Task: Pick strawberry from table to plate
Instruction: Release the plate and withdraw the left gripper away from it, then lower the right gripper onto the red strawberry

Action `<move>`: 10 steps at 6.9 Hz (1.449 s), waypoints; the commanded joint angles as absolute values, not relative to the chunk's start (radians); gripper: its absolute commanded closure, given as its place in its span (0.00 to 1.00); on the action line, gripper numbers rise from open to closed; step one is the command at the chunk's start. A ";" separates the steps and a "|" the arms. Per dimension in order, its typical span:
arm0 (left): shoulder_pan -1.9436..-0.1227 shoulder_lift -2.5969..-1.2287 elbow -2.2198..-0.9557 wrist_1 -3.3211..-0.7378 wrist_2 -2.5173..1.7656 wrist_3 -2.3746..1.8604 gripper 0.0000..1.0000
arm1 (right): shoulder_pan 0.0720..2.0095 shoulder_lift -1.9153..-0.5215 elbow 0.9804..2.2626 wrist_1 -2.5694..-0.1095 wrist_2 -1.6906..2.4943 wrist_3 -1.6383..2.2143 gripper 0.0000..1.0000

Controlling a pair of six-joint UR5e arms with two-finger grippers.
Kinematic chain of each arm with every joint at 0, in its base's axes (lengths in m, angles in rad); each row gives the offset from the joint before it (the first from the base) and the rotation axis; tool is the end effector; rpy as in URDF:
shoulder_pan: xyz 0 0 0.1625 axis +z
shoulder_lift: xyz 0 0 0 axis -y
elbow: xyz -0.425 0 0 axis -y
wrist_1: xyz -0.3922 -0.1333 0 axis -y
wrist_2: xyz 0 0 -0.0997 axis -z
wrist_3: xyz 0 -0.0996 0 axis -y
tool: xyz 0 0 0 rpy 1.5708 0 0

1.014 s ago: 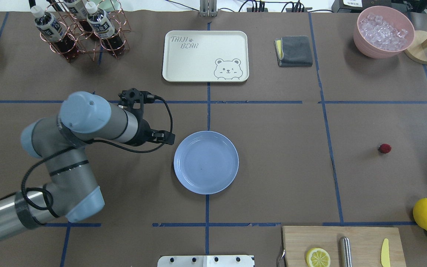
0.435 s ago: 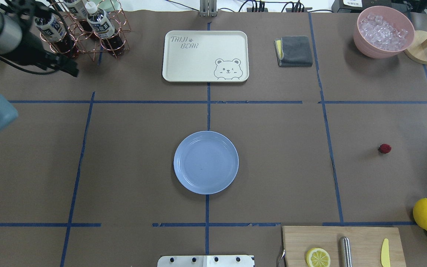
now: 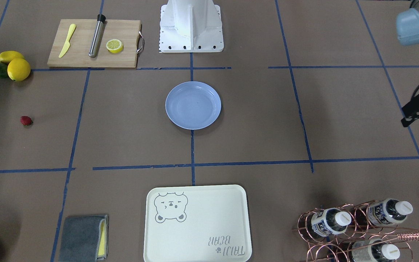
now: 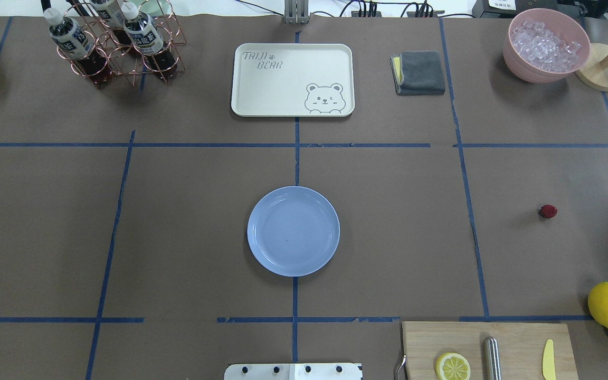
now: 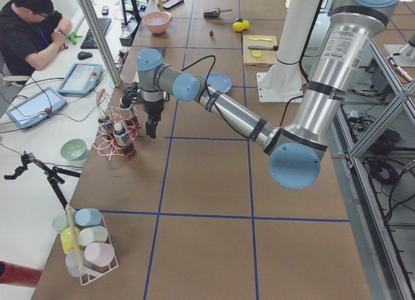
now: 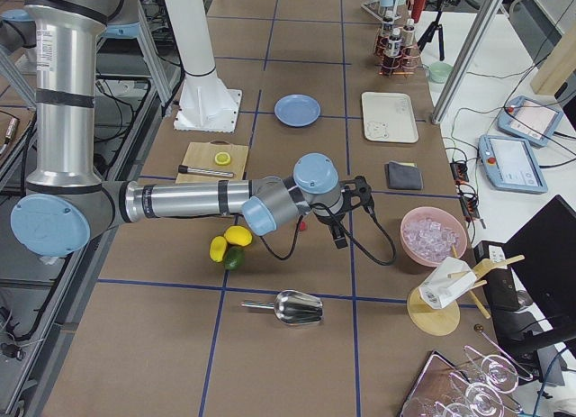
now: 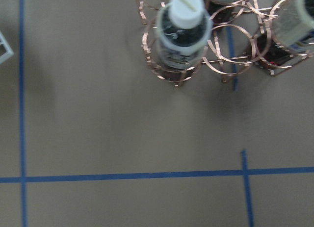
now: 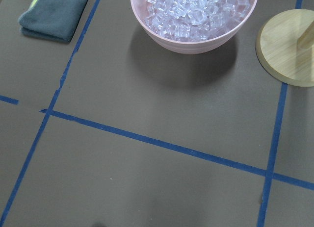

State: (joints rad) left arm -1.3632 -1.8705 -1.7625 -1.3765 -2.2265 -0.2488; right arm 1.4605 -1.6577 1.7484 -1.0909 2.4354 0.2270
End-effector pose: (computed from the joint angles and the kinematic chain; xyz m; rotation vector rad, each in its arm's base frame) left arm 0.0505 -0.5920 0.4298 0.1317 0.6985 0.0579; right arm 0.0052 -0.4760 0.5509 0.3848 -0.9164 -0.1396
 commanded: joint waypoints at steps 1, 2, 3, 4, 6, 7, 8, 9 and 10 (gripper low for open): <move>-1.504 -1.757 -1.659 -1.365 -2.232 0.083 0.00 | 1.447 -1.661 1.781 -1.089 2.437 0.229 0.00; -1.561 -1.688 -1.660 -1.402 -2.238 0.162 0.00 | 1.444 -1.667 1.784 -1.065 2.448 0.233 0.00; -1.603 -1.608 -1.669 -1.413 -2.249 0.173 0.00 | 1.422 -1.655 1.784 -1.062 2.497 0.292 0.00; -1.630 -1.583 -1.684 -1.428 -2.314 0.172 0.00 | 1.337 -1.655 1.802 -1.055 2.481 0.396 0.00; -1.629 -1.592 -1.686 -1.430 -2.329 0.170 0.00 | 1.040 -1.666 1.819 -1.037 2.121 0.629 0.00; -1.629 -1.597 -1.687 -1.430 -2.329 0.170 0.00 | 0.963 -1.669 1.798 -1.008 2.052 0.702 0.00; -1.629 -1.598 -1.693 -1.430 -2.329 0.170 0.00 | 0.933 -1.702 1.795 -0.964 2.048 0.716 0.02; -1.629 -1.598 -1.698 -1.430 -2.329 0.170 0.00 | 0.901 -1.736 1.781 -0.892 2.028 0.750 0.02; -1.629 -1.598 -1.700 -1.430 -2.329 0.170 0.00 | 0.881 -1.738 1.754 -0.844 2.019 0.784 0.02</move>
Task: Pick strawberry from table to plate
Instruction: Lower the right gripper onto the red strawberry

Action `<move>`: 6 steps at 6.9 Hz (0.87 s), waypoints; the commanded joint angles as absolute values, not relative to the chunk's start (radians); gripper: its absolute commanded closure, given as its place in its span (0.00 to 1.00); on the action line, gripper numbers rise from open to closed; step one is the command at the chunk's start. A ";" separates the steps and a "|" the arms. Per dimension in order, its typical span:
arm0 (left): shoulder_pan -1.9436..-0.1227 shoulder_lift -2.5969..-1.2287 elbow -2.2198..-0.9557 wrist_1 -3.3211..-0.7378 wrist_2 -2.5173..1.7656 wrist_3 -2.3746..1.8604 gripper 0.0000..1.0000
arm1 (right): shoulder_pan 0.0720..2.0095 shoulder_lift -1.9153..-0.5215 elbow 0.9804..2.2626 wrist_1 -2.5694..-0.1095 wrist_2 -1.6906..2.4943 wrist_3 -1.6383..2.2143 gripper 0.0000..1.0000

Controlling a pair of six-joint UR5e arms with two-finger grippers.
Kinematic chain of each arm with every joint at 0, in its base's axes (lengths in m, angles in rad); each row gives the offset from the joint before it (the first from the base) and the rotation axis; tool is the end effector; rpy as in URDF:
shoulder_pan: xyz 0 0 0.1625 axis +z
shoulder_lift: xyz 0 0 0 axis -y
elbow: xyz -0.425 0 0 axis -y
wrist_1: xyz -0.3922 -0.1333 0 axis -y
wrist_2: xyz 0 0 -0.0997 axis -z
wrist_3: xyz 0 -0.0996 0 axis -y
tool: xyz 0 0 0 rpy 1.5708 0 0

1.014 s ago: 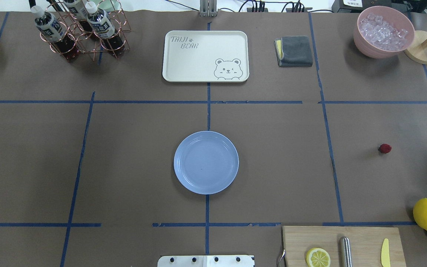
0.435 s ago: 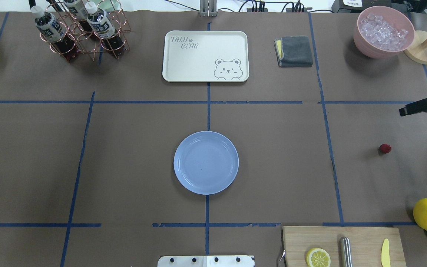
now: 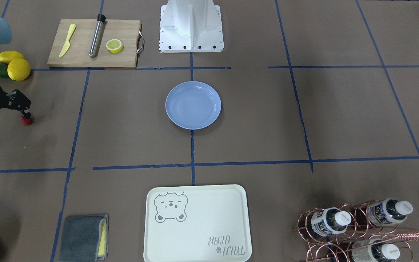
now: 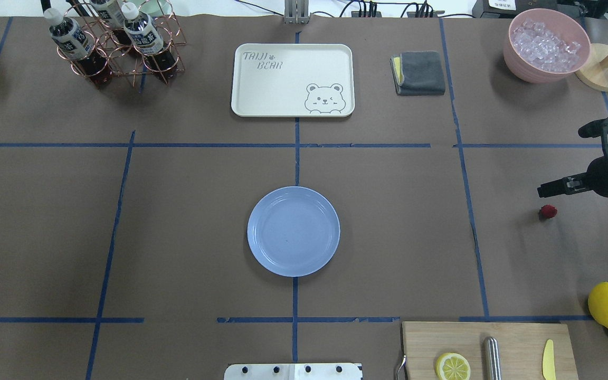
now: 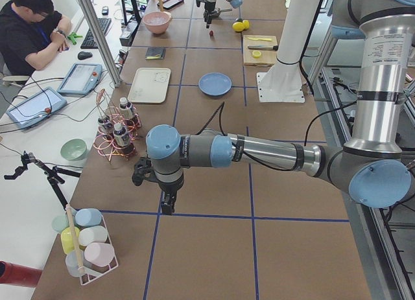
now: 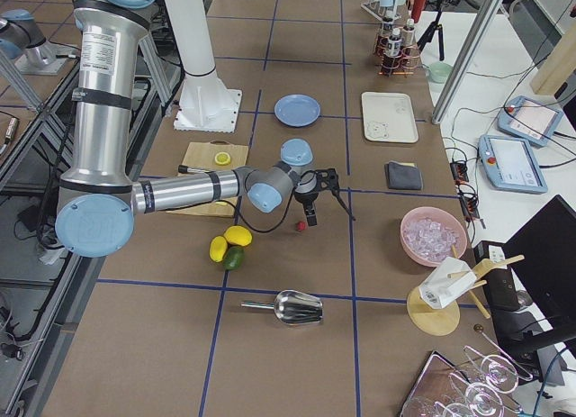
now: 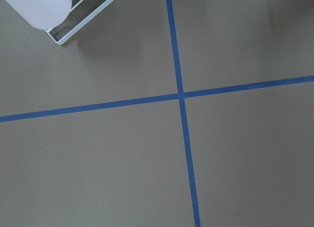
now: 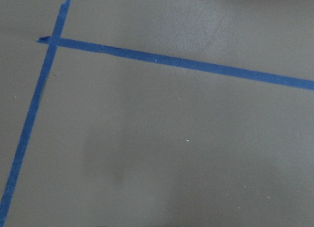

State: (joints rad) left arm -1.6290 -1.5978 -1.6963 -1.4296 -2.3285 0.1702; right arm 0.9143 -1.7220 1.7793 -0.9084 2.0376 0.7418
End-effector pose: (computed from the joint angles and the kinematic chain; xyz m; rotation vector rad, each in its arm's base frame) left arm -0.0938 -0.4950 0.5990 0.0971 0.7519 0.1109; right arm -0.2114 -0.4193 0.5614 0.2532 -0.7955 -0.0876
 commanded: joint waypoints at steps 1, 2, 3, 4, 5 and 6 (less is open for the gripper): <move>-1.629 -1.598 -1.700 -1.430 -2.330 0.170 0.00 | 0.864 -1.741 1.743 -0.830 1.999 0.784 0.05; -1.629 -1.598 -1.700 -1.430 -2.330 0.170 0.00 | 0.847 -1.741 1.741 -0.830 1.996 0.784 0.08; -1.631 -1.598 -1.700 -1.428 -2.330 0.172 0.00 | 0.835 -1.740 1.726 -0.828 1.962 0.782 0.08; -1.631 -1.595 -1.703 -1.428 -2.329 0.172 0.00 | 0.834 -1.740 1.723 -0.828 1.957 0.782 0.09; -1.631 -1.595 -1.701 -1.428 -2.330 0.172 0.00 | 0.834 -1.740 1.723 -0.828 1.945 0.776 0.11; -1.631 -1.597 -1.703 -1.428 -2.330 0.172 0.00 | 0.831 -1.740 1.723 -0.828 1.944 0.776 0.12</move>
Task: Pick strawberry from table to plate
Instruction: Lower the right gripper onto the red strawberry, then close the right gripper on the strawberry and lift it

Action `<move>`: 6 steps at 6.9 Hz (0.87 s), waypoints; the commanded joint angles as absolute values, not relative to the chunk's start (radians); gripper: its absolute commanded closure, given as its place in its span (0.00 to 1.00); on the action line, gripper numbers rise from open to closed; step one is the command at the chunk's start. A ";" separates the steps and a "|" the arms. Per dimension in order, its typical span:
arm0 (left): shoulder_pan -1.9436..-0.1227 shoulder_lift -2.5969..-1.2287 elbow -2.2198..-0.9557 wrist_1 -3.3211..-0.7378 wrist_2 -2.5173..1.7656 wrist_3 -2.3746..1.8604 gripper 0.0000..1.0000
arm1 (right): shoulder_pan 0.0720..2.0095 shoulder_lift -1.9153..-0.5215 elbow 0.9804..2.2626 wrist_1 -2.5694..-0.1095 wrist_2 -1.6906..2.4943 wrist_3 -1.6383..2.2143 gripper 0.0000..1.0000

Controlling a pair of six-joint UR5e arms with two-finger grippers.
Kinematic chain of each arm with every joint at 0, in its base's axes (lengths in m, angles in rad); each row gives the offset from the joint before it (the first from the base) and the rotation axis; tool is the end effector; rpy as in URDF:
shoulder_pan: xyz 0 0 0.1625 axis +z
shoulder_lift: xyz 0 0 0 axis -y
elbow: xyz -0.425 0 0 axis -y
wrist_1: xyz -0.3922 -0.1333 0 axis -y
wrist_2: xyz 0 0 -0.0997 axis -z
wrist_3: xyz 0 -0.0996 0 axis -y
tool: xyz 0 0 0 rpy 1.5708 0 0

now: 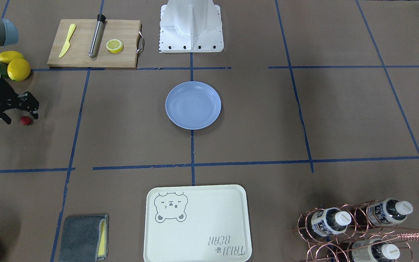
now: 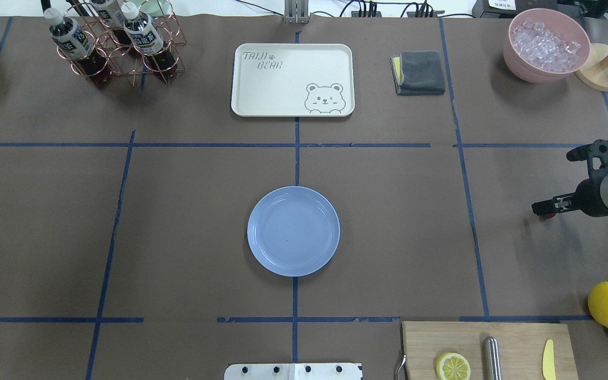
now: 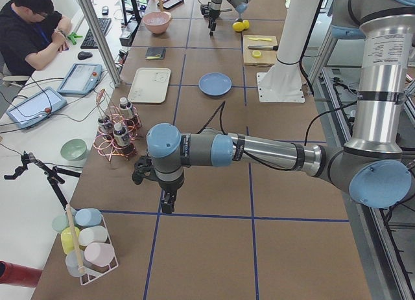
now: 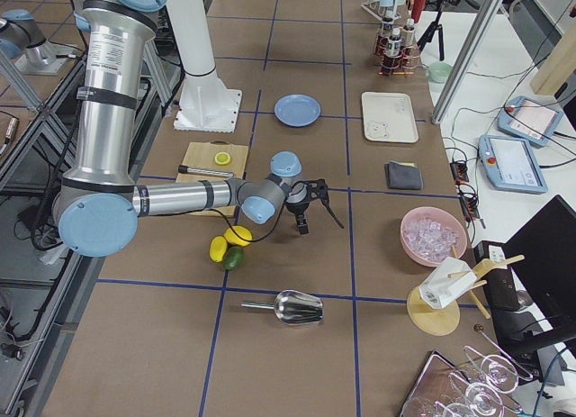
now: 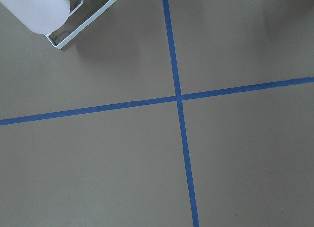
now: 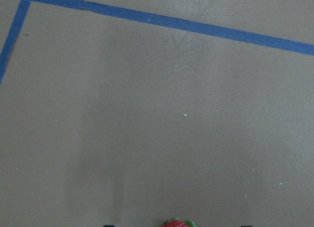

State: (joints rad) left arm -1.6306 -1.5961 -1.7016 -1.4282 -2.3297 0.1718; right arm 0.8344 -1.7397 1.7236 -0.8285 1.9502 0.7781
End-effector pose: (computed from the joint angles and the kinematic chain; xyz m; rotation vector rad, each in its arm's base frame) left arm -0.0945 -0.4941 0.5973 0.1005 0.7527 0.1117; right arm -0.2353 -0.4031 0.5907 0.2722 -0.7559 -0.0983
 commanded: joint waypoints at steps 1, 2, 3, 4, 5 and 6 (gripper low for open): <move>-1.631 -1.597 -1.703 -1.428 -2.330 0.172 0.00 | 0.828 -1.736 1.715 -0.828 1.942 0.776 0.15; -1.631 -1.597 -1.701 -1.428 -2.330 0.172 0.00 | 0.825 -1.733 1.712 -0.828 1.941 0.778 0.19; -1.631 -1.597 -1.701 -1.428 -2.330 0.172 0.00 | 0.822 -1.732 1.712 -0.830 1.940 0.778 0.23; -1.631 -1.597 -1.701 -1.428 -2.330 0.172 0.00 | 0.816 -1.732 1.710 -0.830 1.939 0.778 0.30; -1.631 -1.597 -1.701 -1.428 -2.330 0.172 0.00 | 0.815 -1.729 1.704 -0.830 1.939 0.778 0.34; -1.631 -1.597 -1.701 -1.428 -2.330 0.172 0.00 | 0.815 -1.729 1.703 -0.830 1.939 0.778 0.34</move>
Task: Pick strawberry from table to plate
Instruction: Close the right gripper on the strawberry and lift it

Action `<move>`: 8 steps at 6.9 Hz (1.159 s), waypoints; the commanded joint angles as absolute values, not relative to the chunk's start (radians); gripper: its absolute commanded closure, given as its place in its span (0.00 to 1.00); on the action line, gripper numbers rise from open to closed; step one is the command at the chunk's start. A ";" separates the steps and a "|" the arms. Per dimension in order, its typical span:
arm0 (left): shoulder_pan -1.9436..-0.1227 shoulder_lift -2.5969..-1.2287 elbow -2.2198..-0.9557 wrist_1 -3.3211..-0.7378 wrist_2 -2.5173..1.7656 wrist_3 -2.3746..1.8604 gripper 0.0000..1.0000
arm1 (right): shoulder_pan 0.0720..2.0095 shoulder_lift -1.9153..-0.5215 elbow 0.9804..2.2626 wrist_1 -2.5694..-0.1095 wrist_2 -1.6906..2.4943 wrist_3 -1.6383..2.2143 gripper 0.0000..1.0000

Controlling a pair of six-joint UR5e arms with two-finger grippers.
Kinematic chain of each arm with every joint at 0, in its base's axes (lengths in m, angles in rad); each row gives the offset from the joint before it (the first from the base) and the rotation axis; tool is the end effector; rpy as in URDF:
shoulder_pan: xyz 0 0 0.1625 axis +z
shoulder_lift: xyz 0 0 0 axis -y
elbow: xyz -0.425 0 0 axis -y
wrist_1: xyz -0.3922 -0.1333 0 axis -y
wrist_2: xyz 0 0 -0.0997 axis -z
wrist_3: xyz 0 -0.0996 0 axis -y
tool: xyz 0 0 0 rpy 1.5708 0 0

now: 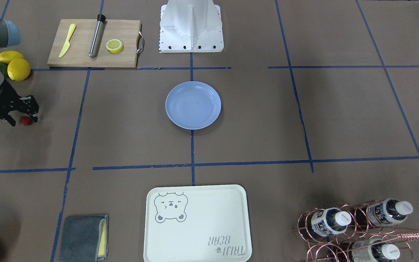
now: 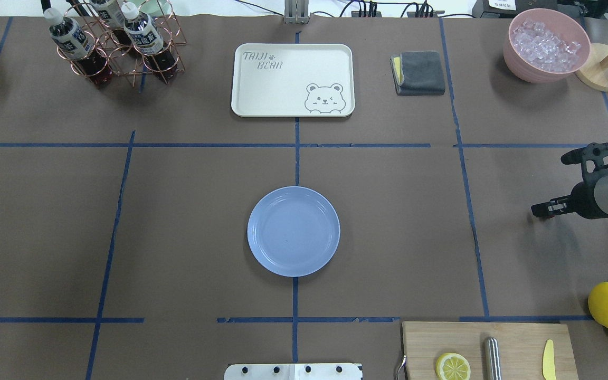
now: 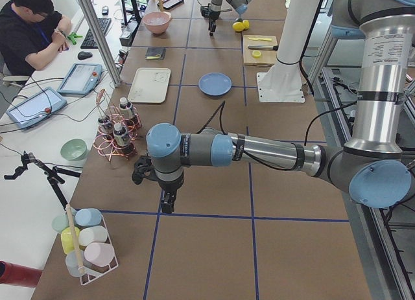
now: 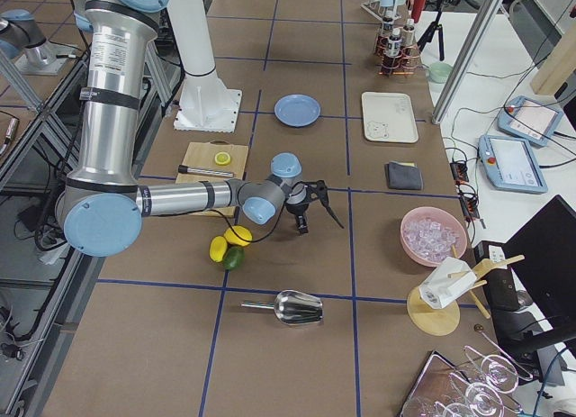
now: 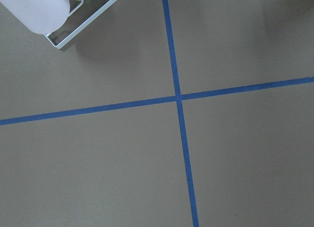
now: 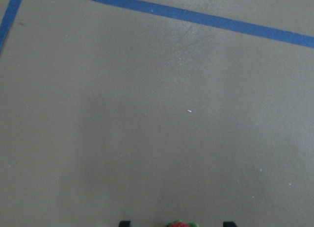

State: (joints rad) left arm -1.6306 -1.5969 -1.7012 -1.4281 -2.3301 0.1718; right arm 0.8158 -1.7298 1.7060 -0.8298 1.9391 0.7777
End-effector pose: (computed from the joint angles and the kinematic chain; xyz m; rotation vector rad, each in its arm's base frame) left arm -0.0945 -0.4944 0.5971 0.1008 0.7531 0.1118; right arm -0.2450 -0.4025 0.5960 0.2664 -0.7453 -0.1105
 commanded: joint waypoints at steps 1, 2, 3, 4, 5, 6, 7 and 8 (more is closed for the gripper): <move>-1.631 -1.597 -1.701 -1.428 -2.330 0.172 0.00 | 0.815 -1.727 1.697 -0.830 1.939 0.778 0.37; -1.631 -1.597 -1.701 -1.428 -2.330 0.172 0.00 | 0.815 -1.727 1.697 -0.830 1.940 0.775 0.60; -1.631 -1.597 -1.701 -1.428 -2.330 0.172 0.00 | 0.815 -1.727 1.695 -0.830 1.939 0.775 1.00; -1.631 -1.597 -1.701 -1.428 -2.330 0.172 0.00 | 0.815 -1.727 1.698 -0.830 1.939 0.778 1.00; -1.631 -1.597 -1.701 -1.428 -2.330 0.172 0.00 | 0.815 -1.724 1.709 -0.828 1.944 0.785 1.00; -1.631 -1.595 -1.701 -1.428 -2.330 0.172 0.00 | 0.815 -1.694 1.753 -0.842 1.953 0.804 1.00; -1.631 -1.589 -1.701 -1.430 -2.330 0.173 0.00 | 0.789 -1.631 1.797 -0.880 1.956 0.916 1.00; -1.631 -1.586 -1.701 -1.430 -2.332 0.173 0.00 | 0.751 -1.538 1.843 -0.982 1.956 0.996 1.00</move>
State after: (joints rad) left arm -1.6306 -1.5904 -1.7012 -1.4292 -2.3305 0.1729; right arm 0.7877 -1.6317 1.7893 -0.8917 1.9538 0.8977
